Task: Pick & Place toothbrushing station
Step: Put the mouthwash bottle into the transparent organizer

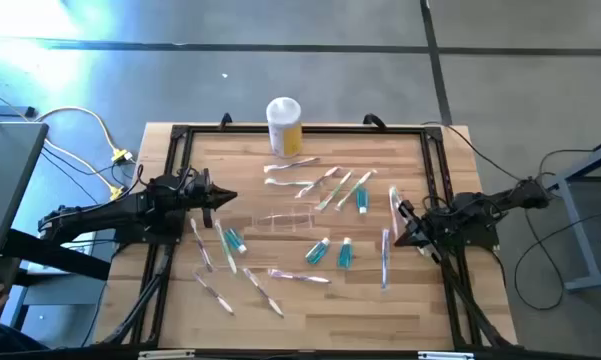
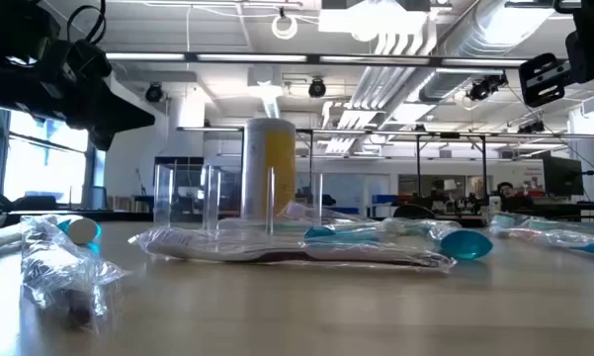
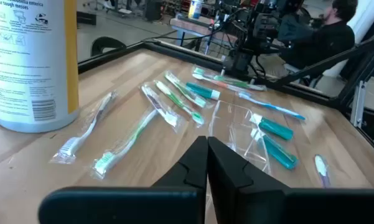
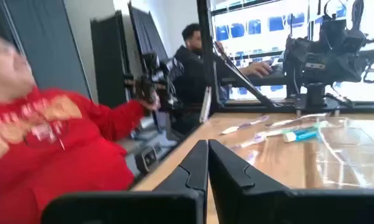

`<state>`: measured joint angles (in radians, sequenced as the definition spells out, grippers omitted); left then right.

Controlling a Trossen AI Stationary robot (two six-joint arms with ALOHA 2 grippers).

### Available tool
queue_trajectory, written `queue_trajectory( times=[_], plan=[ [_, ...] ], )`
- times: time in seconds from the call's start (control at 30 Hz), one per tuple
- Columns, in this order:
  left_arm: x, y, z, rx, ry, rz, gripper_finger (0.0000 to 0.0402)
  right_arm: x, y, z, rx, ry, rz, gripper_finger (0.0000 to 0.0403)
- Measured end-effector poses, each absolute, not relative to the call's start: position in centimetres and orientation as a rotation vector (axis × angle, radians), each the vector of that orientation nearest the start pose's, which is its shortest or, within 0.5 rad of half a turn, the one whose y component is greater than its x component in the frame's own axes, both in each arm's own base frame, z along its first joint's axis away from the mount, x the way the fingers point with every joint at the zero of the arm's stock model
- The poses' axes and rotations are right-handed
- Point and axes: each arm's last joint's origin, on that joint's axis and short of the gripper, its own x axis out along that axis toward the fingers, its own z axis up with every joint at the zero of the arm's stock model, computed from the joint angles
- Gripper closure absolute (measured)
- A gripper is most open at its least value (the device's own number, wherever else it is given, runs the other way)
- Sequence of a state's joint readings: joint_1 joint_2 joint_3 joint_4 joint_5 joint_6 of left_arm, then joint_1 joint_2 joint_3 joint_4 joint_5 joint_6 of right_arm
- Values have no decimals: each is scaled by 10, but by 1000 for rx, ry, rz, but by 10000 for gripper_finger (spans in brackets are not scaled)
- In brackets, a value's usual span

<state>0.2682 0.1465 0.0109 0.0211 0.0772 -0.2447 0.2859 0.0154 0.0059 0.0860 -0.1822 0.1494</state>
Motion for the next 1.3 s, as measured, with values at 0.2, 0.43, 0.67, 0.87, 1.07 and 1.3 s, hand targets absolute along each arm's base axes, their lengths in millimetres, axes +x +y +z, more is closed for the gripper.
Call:
queue_trajectory(
  times=[0.2,0.43,0.67,0.87,1.07,1.3],
  plan=[
    [102,26,157,-254,90,203,396,94,31,170,103,-28,416,398],
    [102,26,157,-252,90,203,396,96,25,167,88,-5,185,398],
    [103,26,157,-252,90,203,396,100,23,164,66,26,75,398],
    [102,26,157,-259,89,203,396,103,21,169,9,16,-29,399],
    [103,26,158,-250,80,202,396,111,22,197,-31,65,-105,399],
    [103,26,158,-251,84,202,396,134,23,235,13,284,-305,399]
  ],
)
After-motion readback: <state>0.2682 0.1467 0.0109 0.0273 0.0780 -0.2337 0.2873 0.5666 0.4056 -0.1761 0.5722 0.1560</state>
